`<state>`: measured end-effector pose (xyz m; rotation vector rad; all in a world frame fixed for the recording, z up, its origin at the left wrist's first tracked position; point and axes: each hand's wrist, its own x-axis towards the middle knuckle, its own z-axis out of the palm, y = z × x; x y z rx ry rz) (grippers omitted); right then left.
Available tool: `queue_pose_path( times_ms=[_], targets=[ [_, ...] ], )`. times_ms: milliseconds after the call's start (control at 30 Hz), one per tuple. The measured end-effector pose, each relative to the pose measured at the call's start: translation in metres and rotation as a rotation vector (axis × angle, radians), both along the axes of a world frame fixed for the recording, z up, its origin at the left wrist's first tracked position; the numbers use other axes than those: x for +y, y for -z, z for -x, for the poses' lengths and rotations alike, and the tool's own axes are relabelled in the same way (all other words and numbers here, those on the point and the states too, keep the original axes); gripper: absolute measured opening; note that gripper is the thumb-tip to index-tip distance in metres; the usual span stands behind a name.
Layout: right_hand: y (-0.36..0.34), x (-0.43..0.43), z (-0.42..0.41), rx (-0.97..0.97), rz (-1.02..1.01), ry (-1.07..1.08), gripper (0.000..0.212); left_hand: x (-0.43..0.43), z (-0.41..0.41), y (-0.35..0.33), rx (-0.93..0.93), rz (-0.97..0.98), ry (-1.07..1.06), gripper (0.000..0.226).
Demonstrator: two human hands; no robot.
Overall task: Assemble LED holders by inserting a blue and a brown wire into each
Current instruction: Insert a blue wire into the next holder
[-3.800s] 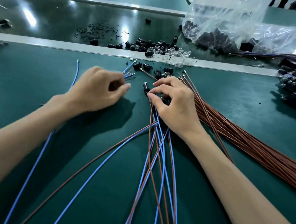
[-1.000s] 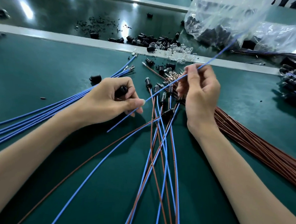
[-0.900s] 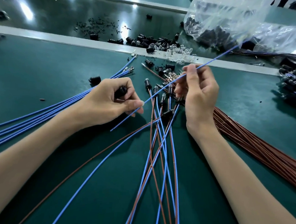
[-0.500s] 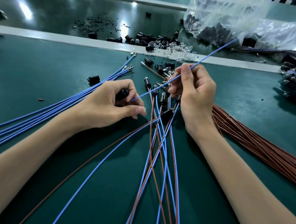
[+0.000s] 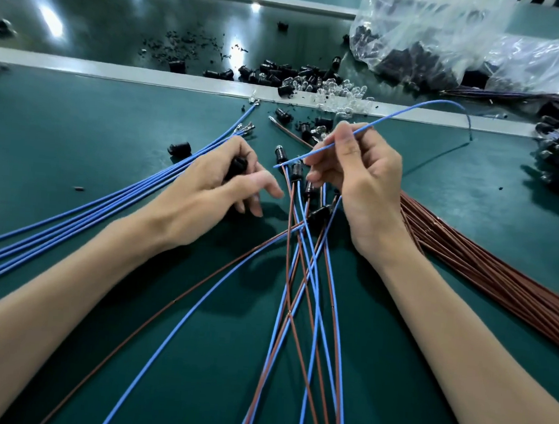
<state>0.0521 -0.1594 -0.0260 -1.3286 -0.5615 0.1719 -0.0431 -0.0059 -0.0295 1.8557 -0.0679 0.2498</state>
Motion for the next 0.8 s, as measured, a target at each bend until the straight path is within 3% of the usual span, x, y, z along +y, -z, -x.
queue_pose_path(
  times_ms=[133, 233, 467, 667, 800],
  targets=[
    [-0.0007, 0.0, -0.0007, 0.023, -0.046, 0.023, 0.024, 0.0074, -0.0011, 0.0033, 0.033, -0.105, -0.084, 0.011],
    [-0.0007, -0.0006, -0.0006, 0.019, -0.044, 0.033, 0.024, 0.0081, -0.0028, 0.0041, -0.054, -0.281, -0.075, 0.005],
    [0.0004, 0.0003, 0.0017, -0.022, -0.019, 0.015, 0.024, 0.0062, -0.0034, 0.0032, -0.134, -0.443, -0.107, 0.036],
    [-0.0003, 0.0004, 0.0017, -0.018, -0.018, 0.014, 0.023, 0.0045, -0.0033, 0.0023, -0.191, -0.502, -0.131, 0.044],
    [-0.0008, 0.0, 0.0011, -0.007, -0.023, 0.009, 0.023, 0.0075, -0.0032, 0.0016, -0.212, -0.504, -0.234, 0.038]
  ],
)
